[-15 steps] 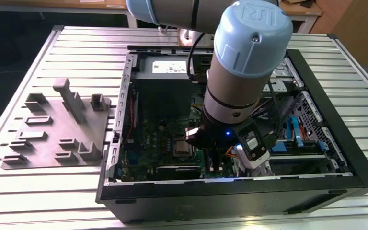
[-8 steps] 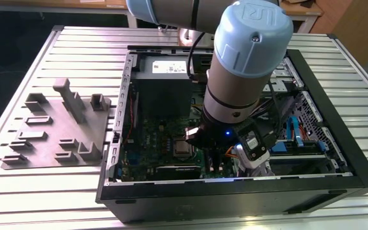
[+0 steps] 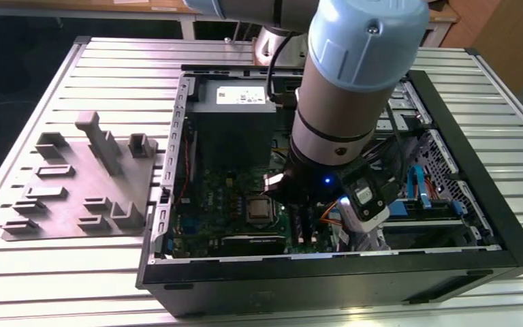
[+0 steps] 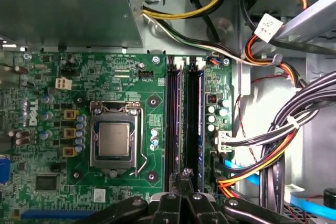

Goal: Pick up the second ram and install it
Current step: 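Press down the second ram until it locks into place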

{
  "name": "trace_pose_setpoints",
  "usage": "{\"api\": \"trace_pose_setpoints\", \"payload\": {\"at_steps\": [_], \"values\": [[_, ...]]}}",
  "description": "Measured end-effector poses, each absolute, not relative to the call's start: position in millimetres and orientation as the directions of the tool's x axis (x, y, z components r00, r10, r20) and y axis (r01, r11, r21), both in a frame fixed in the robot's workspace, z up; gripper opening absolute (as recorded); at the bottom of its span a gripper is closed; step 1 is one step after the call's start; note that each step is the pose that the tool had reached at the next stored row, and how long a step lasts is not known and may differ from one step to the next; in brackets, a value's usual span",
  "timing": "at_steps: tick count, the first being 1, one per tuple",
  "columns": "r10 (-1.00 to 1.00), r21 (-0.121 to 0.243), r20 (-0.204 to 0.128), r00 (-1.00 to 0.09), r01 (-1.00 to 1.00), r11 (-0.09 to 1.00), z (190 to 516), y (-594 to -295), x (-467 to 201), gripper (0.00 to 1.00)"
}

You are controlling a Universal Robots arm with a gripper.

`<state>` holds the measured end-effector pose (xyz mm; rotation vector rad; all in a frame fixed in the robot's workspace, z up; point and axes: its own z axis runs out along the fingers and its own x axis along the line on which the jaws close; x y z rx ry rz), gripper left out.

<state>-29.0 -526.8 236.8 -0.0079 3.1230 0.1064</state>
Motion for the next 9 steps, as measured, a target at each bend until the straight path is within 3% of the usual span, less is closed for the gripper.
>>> {"api": "trace_pose_setpoints", "payload": {"at_steps": [9], "values": [[-0.005, 0.068, -0.017, -1.0, -0.006, 0.998, 236.9, -508.9, -29.0, 0.1]]}}
